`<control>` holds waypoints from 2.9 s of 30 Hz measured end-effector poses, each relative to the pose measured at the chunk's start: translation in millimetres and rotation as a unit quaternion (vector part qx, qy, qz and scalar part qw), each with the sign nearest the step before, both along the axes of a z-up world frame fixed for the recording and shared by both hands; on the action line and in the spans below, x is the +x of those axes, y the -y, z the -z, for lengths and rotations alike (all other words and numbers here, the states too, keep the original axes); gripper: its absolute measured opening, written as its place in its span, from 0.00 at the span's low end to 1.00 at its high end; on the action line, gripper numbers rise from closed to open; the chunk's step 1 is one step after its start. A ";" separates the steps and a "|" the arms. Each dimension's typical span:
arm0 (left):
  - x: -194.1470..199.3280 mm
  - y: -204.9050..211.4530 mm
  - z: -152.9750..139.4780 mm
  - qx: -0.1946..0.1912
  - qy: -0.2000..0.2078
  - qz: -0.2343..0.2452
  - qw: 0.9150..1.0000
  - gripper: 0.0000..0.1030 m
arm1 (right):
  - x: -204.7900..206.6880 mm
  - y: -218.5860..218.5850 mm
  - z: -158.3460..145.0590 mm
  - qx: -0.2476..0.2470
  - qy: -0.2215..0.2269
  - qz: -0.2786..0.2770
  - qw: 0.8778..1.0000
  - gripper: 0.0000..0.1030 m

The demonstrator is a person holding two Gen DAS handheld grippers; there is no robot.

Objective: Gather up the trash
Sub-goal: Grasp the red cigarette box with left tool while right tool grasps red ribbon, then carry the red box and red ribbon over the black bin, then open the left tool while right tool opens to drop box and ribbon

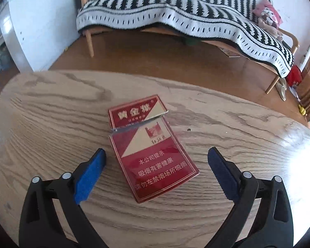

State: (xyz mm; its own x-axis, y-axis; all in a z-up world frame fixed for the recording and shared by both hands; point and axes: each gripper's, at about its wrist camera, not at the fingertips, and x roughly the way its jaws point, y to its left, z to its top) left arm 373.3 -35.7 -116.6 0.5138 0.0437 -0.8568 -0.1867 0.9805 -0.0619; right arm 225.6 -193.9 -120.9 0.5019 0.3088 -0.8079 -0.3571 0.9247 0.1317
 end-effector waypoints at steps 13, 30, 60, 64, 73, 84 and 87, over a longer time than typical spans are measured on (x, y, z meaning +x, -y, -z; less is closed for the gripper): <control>-78.7 6.2 -36.2 0.023 0.024 0.072 0.997 0.60 | -82.0 50.4 -38.8 0.009 0.021 0.080 0.997 0.10; -325.9 147.3 -116.3 0.001 0.108 0.334 0.937 0.60 | -327.7 236.7 -83.1 0.020 0.043 0.316 0.948 0.10; -563.2 475.6 85.5 -0.092 -0.047 0.641 0.760 0.61 | -629.2 420.3 20.6 0.044 -0.043 0.604 0.794 0.10; -567.2 469.8 85.2 -0.095 -0.036 0.659 0.745 0.61 | -617.9 427.4 29.4 0.050 -0.050 0.605 0.793 0.10; -559.1 471.3 87.8 -0.107 -0.046 0.652 0.749 0.63 | -608.0 428.5 22.2 0.049 -0.048 0.606 0.793 0.10; -562.3 472.6 83.3 -0.101 -0.028 0.652 0.751 0.83 | -607.5 425.5 22.2 0.050 -0.051 0.604 0.794 0.10; -561.4 473.9 81.6 -0.101 -0.027 0.649 0.753 0.84 | -605.0 425.6 22.8 0.051 -0.055 0.603 0.794 0.10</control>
State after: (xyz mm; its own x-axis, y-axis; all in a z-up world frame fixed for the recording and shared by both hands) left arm -188.2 -509.5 -198.2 -0.0245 -0.6008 -0.7990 0.9140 0.3104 -0.2614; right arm -379.4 -619.5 -143.6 0.4118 -0.2759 -0.8685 0.7985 0.5685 0.1980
